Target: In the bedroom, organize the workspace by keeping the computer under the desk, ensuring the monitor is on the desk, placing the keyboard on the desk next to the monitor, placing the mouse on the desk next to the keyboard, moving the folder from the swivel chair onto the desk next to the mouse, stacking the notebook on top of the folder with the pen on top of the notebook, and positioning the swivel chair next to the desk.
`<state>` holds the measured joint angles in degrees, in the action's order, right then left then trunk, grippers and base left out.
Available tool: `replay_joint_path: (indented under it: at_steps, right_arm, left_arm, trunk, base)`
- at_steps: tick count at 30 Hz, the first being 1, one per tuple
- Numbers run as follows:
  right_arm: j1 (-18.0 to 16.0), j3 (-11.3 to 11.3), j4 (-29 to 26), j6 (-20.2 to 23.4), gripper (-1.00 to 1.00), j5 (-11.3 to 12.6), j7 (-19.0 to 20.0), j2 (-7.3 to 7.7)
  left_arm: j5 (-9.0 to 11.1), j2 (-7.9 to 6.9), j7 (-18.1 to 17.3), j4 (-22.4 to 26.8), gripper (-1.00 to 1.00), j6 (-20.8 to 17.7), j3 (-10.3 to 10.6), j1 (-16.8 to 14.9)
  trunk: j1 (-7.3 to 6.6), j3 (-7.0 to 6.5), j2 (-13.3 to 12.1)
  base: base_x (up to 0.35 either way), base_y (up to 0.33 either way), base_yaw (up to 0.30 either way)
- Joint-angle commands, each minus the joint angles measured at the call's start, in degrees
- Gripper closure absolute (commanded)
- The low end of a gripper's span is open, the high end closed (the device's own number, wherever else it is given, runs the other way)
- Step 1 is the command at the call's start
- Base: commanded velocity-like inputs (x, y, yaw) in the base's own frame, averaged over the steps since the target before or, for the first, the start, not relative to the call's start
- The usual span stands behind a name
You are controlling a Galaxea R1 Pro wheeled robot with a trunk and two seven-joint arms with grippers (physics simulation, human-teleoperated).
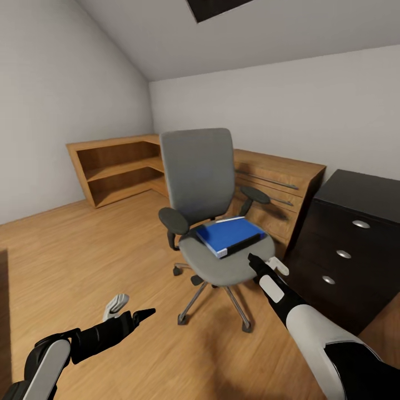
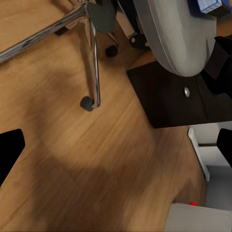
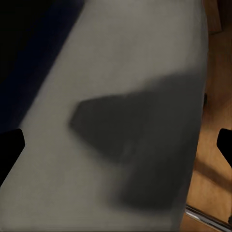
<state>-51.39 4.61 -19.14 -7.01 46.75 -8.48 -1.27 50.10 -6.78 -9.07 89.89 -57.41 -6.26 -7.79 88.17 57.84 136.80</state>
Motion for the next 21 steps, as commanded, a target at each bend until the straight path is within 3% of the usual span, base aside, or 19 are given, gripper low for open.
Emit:
replay_joint_path:
  at_steps: [1, 15, 21]
  right_arm:
    - [0.0, 0.5, 0.0, -0.3, -1.0, 0.5, -0.4, 0.03]
    - [0.0, 0.5, 0.0, -0.4, -1.0, 0.3, -0.2, 0.06]
    - [0.0, 0.5, -0.1, -0.2, -1.0, 0.4, -0.3, 0.05]
  left_arm:
    - [-0.5, 0.0, -0.6, 0.0, -1.0, -0.2, -0.1, 0.0]
    - [-0.5, 0.01, -0.6, -0.1, -1.0, -0.2, -0.1, 0.0]
    - [-0.5, -0.04, -0.6, -0.1, -1.0, -0.2, -0.1, 0.0]
  trunk:
    - [-0.01, 0.05, 0.0]
    - [-0.01, 0.05, 0.0]
    - [-0.01, 0.05, 0.0]
  base:
    - [0.021, 0.0, 0.0]
    - [-0.003, 0.0, 0.0]
    - [-0.257, 0.0, 0.0]
